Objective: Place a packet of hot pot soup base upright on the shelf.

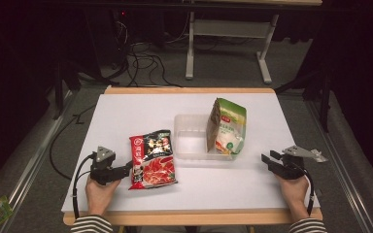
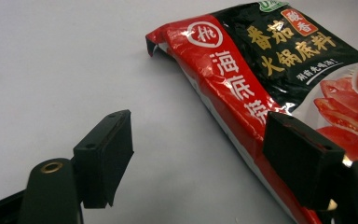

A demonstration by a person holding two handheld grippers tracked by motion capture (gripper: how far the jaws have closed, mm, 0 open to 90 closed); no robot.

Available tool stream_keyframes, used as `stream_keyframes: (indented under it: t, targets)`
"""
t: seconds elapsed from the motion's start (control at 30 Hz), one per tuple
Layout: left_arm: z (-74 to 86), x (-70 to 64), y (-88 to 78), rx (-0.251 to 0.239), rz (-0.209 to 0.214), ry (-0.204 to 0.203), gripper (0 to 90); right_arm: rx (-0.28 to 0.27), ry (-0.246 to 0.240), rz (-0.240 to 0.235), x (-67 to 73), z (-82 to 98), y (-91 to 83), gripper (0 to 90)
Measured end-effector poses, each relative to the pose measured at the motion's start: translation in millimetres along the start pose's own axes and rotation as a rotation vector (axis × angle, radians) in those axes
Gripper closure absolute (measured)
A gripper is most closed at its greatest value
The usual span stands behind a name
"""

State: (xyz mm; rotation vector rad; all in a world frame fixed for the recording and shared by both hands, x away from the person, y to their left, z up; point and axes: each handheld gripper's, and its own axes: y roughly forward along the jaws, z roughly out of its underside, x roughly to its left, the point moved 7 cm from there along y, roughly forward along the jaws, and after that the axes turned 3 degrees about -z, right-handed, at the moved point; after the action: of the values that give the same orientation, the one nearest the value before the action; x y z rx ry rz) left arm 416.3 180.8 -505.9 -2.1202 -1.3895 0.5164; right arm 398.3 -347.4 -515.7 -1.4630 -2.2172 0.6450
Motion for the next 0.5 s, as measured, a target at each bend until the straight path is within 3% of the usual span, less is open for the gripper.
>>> stream_keyframes:
  t: [0.13, 0.33, 0.5]
  targets:
    - [-9.0, -3.1, 4.9, -0.002, 0.001, -0.016, 25.4, 0.031, -0.014, 0.016, 2.0, 1.6, 2.7, 54.9]
    - [-20.3, -11.2, 18.1, 0.042, 0.007, 0.012, 29.3, 0.021, -0.022, 0.028, 2.5, 1.8, 1.7, 54.1]
    - [-27.7, -12.9, 29.3, 0.071, -0.011, 0.026, 29.8, 0.018, -0.062, 0.048, 5.6, 2.1, 1.8, 53.7]
